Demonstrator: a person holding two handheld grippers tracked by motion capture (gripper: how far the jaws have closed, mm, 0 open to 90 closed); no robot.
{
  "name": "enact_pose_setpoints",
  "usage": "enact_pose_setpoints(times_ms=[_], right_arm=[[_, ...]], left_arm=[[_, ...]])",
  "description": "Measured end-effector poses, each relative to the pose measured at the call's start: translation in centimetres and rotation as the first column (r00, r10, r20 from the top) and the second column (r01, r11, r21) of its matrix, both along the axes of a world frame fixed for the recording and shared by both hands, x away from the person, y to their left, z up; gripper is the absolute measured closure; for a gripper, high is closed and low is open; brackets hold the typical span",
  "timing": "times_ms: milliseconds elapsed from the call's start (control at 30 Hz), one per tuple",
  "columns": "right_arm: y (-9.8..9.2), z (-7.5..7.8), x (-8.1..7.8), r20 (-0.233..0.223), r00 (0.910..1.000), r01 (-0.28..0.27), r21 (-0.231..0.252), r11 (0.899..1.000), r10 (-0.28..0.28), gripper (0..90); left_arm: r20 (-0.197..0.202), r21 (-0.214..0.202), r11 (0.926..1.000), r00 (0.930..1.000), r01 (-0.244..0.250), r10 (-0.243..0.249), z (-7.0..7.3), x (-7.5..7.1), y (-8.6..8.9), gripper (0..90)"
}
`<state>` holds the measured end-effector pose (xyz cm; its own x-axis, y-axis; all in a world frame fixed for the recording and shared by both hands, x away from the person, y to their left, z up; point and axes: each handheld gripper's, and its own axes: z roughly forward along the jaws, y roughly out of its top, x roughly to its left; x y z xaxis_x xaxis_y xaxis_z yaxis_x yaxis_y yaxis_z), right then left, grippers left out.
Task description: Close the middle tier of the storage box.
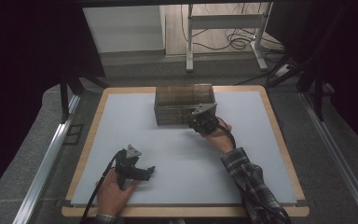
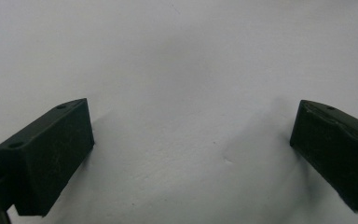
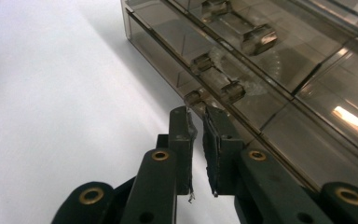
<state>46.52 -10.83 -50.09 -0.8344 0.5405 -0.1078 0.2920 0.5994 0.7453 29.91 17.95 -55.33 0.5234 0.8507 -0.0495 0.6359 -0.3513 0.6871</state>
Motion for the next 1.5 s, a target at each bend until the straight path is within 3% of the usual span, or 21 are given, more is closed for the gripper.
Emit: enact_pose_setpoints(times_ms=[667, 1167, 1500], right_arm=[[-0.3, 0.0, -1.4, 0.002, 0.9998, -0.022, -0.005, 1.0, 0.022, 64.2], [-0.3, 0.2, -2.2, -0.011, 0.9994, -0.033, 0.004, 0.999, 0.033, 42.4], [-0.1, 0.5, -3.1, 0.0, 0.9987, -0.052, -0.005, 0.999, 0.052, 32.9]], left_arm=[[0.0, 0.0, 1.0, 1.0, 0.0, 0.0, 0.0, 0.0, 0.0, 0.0], [0.0, 0.0, 1.0, 1.0, -0.001, 0.001, 0.0, 0.0, 0.0, 0.0], [0.0, 0.0, 1.0, 1.0, 0.0, 0.0, 0.0, 0.0, 0.0, 0.0]])
